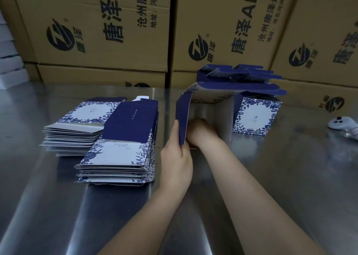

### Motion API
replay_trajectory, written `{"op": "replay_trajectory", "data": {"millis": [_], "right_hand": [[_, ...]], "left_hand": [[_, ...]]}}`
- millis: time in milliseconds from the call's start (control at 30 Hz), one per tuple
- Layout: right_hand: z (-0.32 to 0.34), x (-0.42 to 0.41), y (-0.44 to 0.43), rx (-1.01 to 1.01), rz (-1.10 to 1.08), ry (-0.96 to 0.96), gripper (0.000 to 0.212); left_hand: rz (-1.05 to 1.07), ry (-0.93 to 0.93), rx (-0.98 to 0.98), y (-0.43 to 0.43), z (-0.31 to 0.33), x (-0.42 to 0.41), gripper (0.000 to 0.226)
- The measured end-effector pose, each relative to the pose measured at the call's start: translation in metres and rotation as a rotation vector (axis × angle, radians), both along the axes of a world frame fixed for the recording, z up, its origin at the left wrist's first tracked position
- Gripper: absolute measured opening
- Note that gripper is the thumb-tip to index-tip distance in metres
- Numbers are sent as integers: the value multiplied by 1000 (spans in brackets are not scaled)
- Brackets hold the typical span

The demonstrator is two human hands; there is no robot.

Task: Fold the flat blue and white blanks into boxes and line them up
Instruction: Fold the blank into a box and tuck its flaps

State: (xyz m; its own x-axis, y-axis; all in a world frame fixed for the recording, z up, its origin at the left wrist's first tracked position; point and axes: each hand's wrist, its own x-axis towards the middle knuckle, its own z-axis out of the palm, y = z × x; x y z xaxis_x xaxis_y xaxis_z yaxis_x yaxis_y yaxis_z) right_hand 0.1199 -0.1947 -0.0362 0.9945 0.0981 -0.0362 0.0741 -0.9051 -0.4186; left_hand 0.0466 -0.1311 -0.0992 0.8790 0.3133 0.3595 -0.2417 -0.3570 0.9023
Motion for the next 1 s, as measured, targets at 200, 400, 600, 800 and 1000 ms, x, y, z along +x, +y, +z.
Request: {"op": "replay_trajectory", "data": {"millis": [200, 400, 600, 800, 1000], "right_hand": [[12, -2, -3, -142, 165, 97, 32], [1, -5, -8, 62, 26, -133, 22], [-2, -6, -13, -125, 13, -83, 30], [-3, -3, -11, -176, 57, -97, 34], [-4, 3, -5, -15, 9, -201, 34]], "left_hand": [[6, 10, 23, -1, 1, -1, 51], [24, -2, 12, -1, 5, -3, 56], [38, 5, 11, -2, 5, -4, 53], [53, 12, 27, -1, 4, -3, 54], [64, 9, 36, 1, 3, -1, 55]]}}
